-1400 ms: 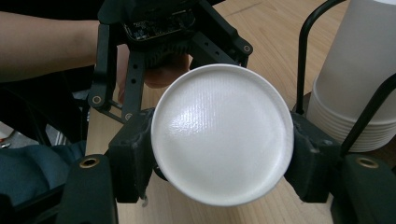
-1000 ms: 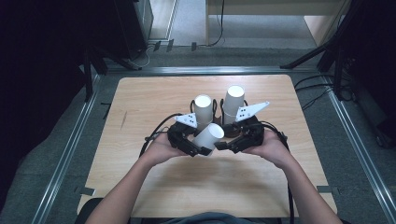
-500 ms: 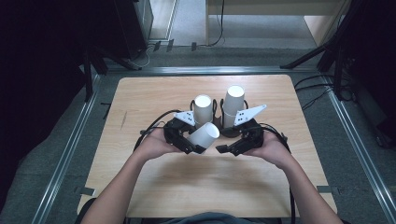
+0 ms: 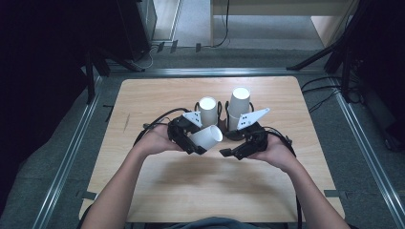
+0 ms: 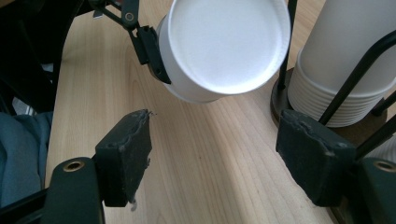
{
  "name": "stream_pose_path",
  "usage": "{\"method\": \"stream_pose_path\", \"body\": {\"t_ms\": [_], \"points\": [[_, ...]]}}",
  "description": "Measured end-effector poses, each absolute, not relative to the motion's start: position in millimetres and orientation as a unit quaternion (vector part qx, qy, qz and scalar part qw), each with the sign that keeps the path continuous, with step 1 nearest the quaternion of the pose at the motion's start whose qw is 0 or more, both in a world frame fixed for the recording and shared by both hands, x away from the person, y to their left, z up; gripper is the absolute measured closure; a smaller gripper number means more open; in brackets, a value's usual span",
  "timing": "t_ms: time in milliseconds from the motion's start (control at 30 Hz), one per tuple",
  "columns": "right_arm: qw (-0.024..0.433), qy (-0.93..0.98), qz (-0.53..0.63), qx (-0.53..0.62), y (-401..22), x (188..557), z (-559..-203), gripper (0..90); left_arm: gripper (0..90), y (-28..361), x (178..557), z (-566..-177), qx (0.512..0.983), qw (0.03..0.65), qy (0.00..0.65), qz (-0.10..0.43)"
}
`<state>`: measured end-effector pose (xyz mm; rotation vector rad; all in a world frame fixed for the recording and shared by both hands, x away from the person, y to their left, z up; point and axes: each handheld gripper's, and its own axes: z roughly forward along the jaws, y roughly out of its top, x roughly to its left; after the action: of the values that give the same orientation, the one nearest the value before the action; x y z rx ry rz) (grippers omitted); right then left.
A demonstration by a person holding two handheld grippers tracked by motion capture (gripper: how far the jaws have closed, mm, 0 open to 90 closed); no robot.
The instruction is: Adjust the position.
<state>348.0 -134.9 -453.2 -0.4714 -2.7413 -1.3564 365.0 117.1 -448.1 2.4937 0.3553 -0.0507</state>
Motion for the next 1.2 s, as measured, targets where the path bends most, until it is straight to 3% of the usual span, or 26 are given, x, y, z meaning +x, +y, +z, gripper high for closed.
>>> {"method": "stream_pose_path", "body": {"t_ms": [167,833,1200], "points": [[0.019,-0.891,-0.430,-0.147,-132,347,-455,27.0,28.5,113,363,-455,0.953,0.273,0.129,-0.026],[0.030,-0.895,-0.431,-0.111,-115,342,-461,25.9,28.4,94,352,-459,0.961,0.257,0.091,-0.050],[0.041,-0.900,-0.424,-0.097,-113,340,-462,33.1,28.1,86,348,-461,0.962,0.255,0.080,-0.060]]}}
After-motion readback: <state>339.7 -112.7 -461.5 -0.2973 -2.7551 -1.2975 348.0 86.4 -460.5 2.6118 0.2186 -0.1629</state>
